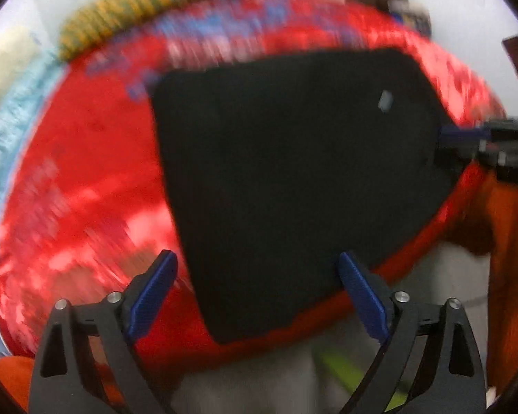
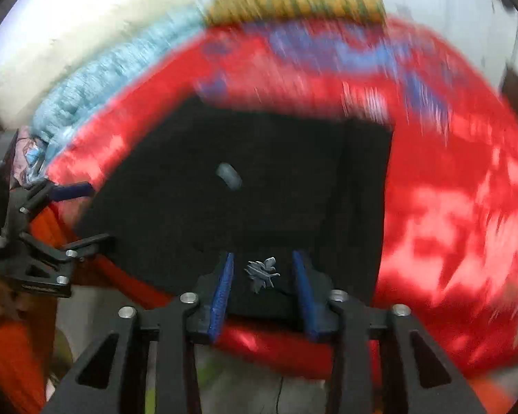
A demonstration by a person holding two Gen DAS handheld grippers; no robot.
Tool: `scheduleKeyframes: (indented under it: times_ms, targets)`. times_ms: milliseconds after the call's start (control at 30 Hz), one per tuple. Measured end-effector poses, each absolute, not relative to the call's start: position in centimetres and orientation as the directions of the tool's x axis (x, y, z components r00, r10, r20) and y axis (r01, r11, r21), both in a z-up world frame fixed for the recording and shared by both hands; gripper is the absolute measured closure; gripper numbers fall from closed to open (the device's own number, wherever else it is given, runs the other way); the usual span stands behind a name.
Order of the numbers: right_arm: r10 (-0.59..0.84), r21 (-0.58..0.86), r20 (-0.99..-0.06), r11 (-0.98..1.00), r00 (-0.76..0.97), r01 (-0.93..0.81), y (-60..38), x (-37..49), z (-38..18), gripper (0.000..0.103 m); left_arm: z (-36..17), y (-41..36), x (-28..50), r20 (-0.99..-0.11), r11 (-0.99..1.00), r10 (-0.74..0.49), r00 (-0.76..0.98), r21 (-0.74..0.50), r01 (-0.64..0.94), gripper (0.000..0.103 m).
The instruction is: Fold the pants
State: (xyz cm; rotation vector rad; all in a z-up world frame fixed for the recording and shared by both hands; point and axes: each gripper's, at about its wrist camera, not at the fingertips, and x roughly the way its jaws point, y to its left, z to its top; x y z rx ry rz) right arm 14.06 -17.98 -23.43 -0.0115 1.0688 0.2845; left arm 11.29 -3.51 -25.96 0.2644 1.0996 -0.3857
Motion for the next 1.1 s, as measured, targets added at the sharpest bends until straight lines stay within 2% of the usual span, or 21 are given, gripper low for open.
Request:
scheduleKeyframes:
  times_ms: [33,133,233,267,400,500,633,733,800,833,867,900,1000,1100]
  targets:
    - [0.244,0.155,-0.855,0.962,0.458,-0.223,-18.5,13.8,-23.6,0.077,-26.3,-3.3,11.2,-0.911,0.9,-0.186,0.367,-0.008,0.436,0.003]
    - [0.244,0.155,-0.848,0.963,0.471,-0.22,-18.6,14.1,-22.3,0.077,-25.1,-3.3,10.8,-0.902,0.899,-0.172,0.395,0.02,0.438,0.004]
    - [0.235,0.138,-0.822,0.966,0.519,-0.22,-18.3,13.6,-20.5,0.068,-22.2,-2.4,11.1,-0.868,0.909,-0.232,0.439,-0.032,0.416,0.004]
    - [0.237,0.134,-0.807,0.966,0.542,-0.222,-18.3,13.7,-19.7,0.064,-21.0,-2.0,11.7,-0.855,0.915,-0.257,0.451,-0.065,0.398,0.004]
    - [0.214,0.071,-0.762,0.966,0.611,-0.249,-18.1,15.5,-16.7,0.061,-18.9,-2.3,16.0,-0.848,0.93,-0.281,0.449,-0.126,0.345,0.003]
    - [0.193,0.038,-0.745,0.968,0.638,-0.248,-17.9,18.5,-15.4,0.061,-18.4,-4.2,19.0,-0.848,0.922,-0.275,0.453,-0.099,0.374,0.003]
    - [0.254,0.118,-0.777,0.958,0.576,-0.262,-18.1,21.4,-17.0,0.057,-20.3,-6.4,19.1,-0.903,0.839,-0.36,0.234,-0.203,0.506,0.003]
    - [0.218,0.117,-0.863,0.964,0.455,-0.241,-18.5,21.6,-21.6,0.057,-21.7,-6.3,15.0,-0.93,0.787,-0.271,0.248,-0.066,0.613,0.003]
    - [0.24,0.128,-0.836,0.96,0.494,-0.249,-19.1,19.7,-22.5,0.056,-22.7,-5.1,12.3,-0.946,0.751,-0.212,0.244,0.002,0.661,0.003]
    - [0.245,0.13,-0.826,0.959,0.508,-0.251,-19.2,18.5,-22.6,0.054,-23.3,-4.2,11.2,-0.958,0.736,-0.172,0.228,0.028,0.676,0.004]
    - [0.236,0.123,-0.833,0.961,0.5,-0.248,-19.2,17.8,-22.6,0.044,-23.8,-3.0,10.5,-0.972,0.733,-0.148,0.181,0.015,0.68,0.004]
    - [0.219,0.108,-0.846,0.963,0.486,-0.246,-19.2,17.3,-22.6,0.038,-23.9,-1.7,10.2,-0.979,0.744,-0.142,0.148,-0.007,0.668,0.004]
    - [0.233,0.109,-0.839,0.957,0.491,-0.267,-19.4,16.2,-21.4,0.038,-21.9,1.1,11.1,-0.965,0.818,-0.182,0.187,-0.043,0.573,0.004]
    - [0.277,0.232,-0.736,0.96,0.618,-0.154,-23.5,14.7,-18.4,0.037,-18.1,2.7,12.6,-0.895,0.889,-0.317,0.315,-0.165,0.426,0.004]
